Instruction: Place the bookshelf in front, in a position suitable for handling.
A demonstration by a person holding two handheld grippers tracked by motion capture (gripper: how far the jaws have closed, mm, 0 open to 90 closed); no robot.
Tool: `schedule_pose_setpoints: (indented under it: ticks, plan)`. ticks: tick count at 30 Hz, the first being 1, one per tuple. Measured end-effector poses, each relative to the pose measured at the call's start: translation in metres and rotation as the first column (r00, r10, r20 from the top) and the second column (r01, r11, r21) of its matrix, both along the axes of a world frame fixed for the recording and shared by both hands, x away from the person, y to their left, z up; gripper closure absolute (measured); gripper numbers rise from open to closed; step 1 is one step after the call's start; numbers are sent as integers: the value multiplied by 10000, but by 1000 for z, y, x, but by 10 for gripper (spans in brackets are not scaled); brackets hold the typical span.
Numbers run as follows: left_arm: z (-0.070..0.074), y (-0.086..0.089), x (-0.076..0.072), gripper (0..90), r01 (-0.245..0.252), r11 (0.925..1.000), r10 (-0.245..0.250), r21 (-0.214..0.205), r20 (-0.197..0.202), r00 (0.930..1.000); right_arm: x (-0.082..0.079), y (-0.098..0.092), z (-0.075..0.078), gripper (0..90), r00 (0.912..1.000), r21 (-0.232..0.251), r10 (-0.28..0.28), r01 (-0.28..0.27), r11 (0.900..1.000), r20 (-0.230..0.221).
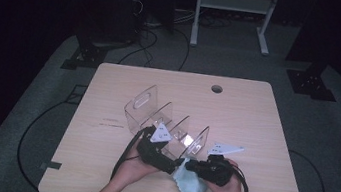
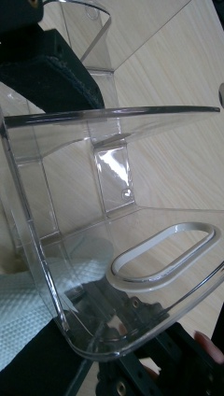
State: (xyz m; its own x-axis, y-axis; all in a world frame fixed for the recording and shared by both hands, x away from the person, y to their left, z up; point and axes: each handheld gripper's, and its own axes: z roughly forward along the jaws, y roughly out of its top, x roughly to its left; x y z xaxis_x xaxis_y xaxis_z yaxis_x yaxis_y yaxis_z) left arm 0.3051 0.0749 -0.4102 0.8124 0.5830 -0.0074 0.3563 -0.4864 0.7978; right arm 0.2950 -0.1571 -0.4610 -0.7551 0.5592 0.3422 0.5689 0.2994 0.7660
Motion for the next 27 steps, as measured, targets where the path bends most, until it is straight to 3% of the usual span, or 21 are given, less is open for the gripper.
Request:
schedule_pose_setpoints:
  ticks: [2,4,6,10,15,18,21,27]
  plan:
    - [0,0,0,2,3,10000,-3,-18,-38,10000,1,1,-3,822,10000,-75,-1,0,10000,-76]
    - [0,1,1,0,68,10000,-68,3,-87,9999,2,5,-13,822,9992,-490,107,-125,9987,-377]
    - [0,1,1,0,89,10000,-89,39,-133,9999,1,5,-10,822,9996,-514,94,-107,9986,-252]
    - [1,2,2,0,123,9999,-122,96,-157,9998,-6,5,4,822,9996,-112,99,-96,9999,247]
    - [2,2,2,0,144,9998,-142,130,-153,9998,-3,9,-9,822,9997,-430,167,-174,9989,-154]
    - [2,2,2,0,149,9998,-147,156,-127,9998,-4,9,-8,822,9998,-465,159,-166,9988,-156]
    - [3,2,1,0,158,9996,-157,227,-69,9999,-6,6,3,822,9998,-59,69,-68,10000,166]
    - [5,2,1,0,152,9997,-152,202,15,9999,-3,9,-10,822,9996,-438,152,-161,9989,-219]
